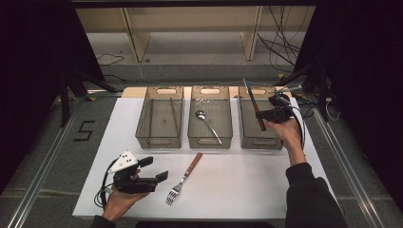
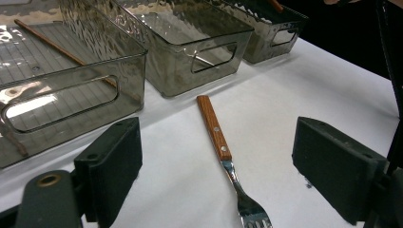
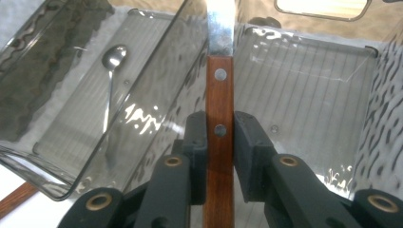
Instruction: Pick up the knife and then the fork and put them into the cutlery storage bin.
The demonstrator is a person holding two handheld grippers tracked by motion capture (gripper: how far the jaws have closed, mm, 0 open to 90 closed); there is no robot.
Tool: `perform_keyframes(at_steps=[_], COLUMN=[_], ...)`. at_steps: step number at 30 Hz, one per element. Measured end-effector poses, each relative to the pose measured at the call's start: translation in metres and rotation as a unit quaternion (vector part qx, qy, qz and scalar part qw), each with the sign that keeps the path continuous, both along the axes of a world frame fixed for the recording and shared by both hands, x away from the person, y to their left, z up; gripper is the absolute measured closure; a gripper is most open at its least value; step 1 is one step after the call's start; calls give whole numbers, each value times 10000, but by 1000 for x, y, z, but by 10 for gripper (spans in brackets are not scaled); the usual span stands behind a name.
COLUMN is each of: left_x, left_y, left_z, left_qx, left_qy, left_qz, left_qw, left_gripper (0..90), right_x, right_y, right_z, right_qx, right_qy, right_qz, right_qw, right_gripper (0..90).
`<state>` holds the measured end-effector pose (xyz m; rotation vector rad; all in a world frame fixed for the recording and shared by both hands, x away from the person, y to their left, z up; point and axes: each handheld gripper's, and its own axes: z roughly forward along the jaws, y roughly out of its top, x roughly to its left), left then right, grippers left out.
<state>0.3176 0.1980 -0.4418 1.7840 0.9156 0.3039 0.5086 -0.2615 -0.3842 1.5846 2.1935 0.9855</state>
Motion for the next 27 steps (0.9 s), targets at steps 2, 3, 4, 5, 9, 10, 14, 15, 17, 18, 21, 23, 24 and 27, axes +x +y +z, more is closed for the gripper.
perform_keyframes(at_steps=[2, 3, 4, 5, 9, 10, 14, 15, 17, 18, 21, 23, 24, 27], left_x=[0, 0, 0, 0, 0, 0, 0, 0, 0, 0, 0, 0, 0, 0], left_y=[0, 0, 0, 0, 0, 0, 0, 0, 0, 0, 0, 0, 0, 0], left_z=[0, 0, 0, 0, 0, 0, 0, 0, 0, 0, 0, 0, 0, 0], left_qx=[-2, -2, 2, 0, 8, 0, 0, 5, 2, 5, -1, -1, 3, 3], left_qy=[-3, -6, -10, -6, -7, -6, -6, -9, -8, -9, -10, -10, -8, -6], left_qz=[2, 3, 4, 0, -5, -5, -3, -7, -10, -12, -10, -9, -11, -11], left_qw=[10000, 10000, 10000, 10000, 10000, 10000, 10000, 10000, 10000, 10000, 10000, 10000, 10000, 10000], left_gripper=[168, 167, 167, 168, 168, 168, 168, 168, 167, 167, 168, 167, 168, 168], right_x=[1, 1, 1, 1, 3, 3, 4, 4, 5, 5, 6, 7, 7, 5], right_y=[0, -1, -1, -2, -3, -4, -3, -3, -3, -2, -2, -1, -1, 1], right_z=[-2, -3, -4, -5, -11, -11, -15, -15, -18, -18, -21, -21, -20, -16], right_qx=[-1, -12, -14, -18, -24, -19, -30, -24, -43, -50, -11, 68, 76, 90], right_qy=[37, 51, 56, 76, 175, 198, 219, 265, 281, 308, 393, 456, 471, 390], right_qz=[-34, -50, -59, -69, -155, -172, -206, -231, -246, -273, -315, -290, -230, -175], right_qw=[10000, 10000, 10000, 9999, 9997, 9997, 9995, 9994, 9993, 9991, 9987, 9985, 9986, 9990], right_gripper=[767, 767, 767, 767, 767, 767, 767, 767, 765, 764, 690, 599, 585, 525])
